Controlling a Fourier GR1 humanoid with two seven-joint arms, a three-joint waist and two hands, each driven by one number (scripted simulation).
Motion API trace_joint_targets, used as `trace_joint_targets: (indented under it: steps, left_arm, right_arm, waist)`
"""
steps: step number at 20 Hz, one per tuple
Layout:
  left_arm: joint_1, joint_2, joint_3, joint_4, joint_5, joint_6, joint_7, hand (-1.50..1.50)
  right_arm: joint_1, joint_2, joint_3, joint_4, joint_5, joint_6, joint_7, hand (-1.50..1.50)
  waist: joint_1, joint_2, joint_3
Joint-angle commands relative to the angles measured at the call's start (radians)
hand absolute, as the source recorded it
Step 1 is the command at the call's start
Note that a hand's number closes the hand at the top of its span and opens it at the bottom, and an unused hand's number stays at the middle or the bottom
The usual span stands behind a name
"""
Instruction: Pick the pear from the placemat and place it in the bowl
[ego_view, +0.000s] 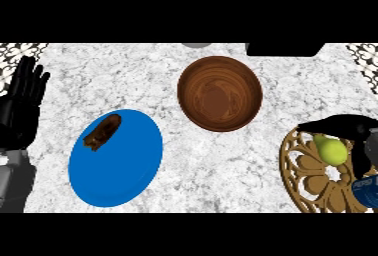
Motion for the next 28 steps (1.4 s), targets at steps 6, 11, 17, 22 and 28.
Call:
trace_joint_targets:
  steps: [6,11,17,22,28]
  left_arm:
    - [0.021,0.012,0.031,-0.031,0.005,-0.027,0.020,0.00]
    - [-0.041,-0.033,-0.008,0.005,-0.045,0.020,0.024,0.00]
    - [-0.040,-0.024,0.018,0.011,-0.020,-0.022,0.022,0.00]
    - [-0.002,-0.034,0.018,0.031,-0.045,-0.006,-0.025,0.00]
    - [-0.044,-0.006,0.037,0.008,-0.031,-0.001,0.036,0.00]
  right_arm:
    - [0.036,0.054,-0.038,0.069,0.053,-0.080,-0.119,1.50]
    - [-0.026,0.084,-0.068,0.163,0.080,-0.124,-0.177,1.50]
    - [-0.035,0.109,-0.109,0.209,0.117,-0.193,-0.208,1.50]
    - [-0.026,-0.053,-0.318,0.284,0.003,-0.361,-0.021,1.50]
    - [0.018,-0.110,-0.466,0.377,-0.074,-0.609,0.080,1.50]
  waist:
    - [-0.003,-0.001,0.001]
    - [-0.003,0.002,0.001]
    - [-0.001,0.001,0.001]
    - [-0.018,0.004,0.003]
    - [-0.010,0.004,0.003]
